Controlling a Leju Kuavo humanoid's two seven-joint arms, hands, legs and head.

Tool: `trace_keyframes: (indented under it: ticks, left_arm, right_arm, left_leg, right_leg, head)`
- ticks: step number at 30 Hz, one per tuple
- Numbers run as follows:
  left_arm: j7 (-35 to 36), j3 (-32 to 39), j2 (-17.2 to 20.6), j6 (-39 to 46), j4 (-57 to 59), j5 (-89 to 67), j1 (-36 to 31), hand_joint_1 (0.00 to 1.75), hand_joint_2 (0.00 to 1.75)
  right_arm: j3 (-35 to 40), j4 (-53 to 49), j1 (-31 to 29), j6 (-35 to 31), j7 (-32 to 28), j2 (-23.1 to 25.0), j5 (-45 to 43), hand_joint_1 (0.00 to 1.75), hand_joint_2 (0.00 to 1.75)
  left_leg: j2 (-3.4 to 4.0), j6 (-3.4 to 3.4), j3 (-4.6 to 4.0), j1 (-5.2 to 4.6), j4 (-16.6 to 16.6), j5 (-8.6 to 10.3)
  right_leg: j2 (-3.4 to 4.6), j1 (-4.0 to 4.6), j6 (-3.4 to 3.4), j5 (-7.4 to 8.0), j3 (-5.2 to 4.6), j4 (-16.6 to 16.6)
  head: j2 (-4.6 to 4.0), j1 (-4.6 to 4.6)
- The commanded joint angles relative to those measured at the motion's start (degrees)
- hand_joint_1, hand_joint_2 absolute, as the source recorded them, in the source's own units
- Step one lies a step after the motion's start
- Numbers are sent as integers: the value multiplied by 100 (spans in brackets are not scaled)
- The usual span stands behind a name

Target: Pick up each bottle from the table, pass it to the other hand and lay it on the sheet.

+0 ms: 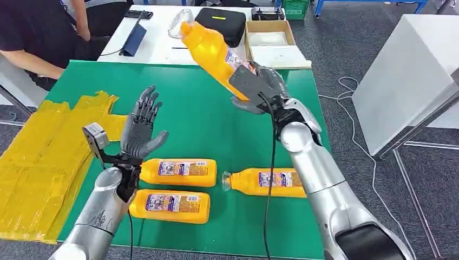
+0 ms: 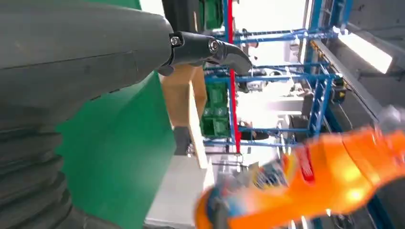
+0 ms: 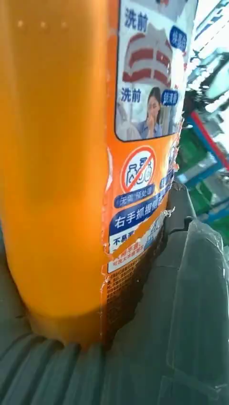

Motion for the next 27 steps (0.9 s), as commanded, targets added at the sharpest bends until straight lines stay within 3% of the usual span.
trace_keyframes:
  ticks: [1, 8, 18, 27]
  left_arm:
    - [236, -212, -208, -66, 669, 260, -595, 0, 175]
    - [508, -166, -204, -36, 537, 565, -660, 0, 175]
    - [508, -168, -206, -28, 535, 564, -650, 0, 175]
    - [1370, 17, -302, -523, 646, 1795, -992, 0, 175]
  right_arm:
    - [802, 1483, -425, -137, 83, 769, 52, 175, 175]
    - [1429, 1507, -31, -330, 194, 1119, 291, 175, 175]
    - [1416, 1484, -79, -319, 178, 1064, 287, 175, 175]
    - [2617, 1024, 169, -265, 568, 1171, 156, 169, 175]
  left_leg:
    - [-5, 4, 17, -5, 2, -5]
    - [6, 2, 18, -1, -3, -6]
    - [-8, 6, 5, -3, 3, -1]
    - [-7, 4, 12, 0, 6, -8]
  right_leg:
    - [-13, -2, -12, -8, 18, 4]
    - [-1, 3, -12, -6, 16, -3]
    - [-14, 0, -8, -5, 6, 1]
    - [-17, 5, -16, -12, 16, 3]
  head:
    - [0, 0]
    - [0, 2]
    - [0, 2]
    - [0, 2]
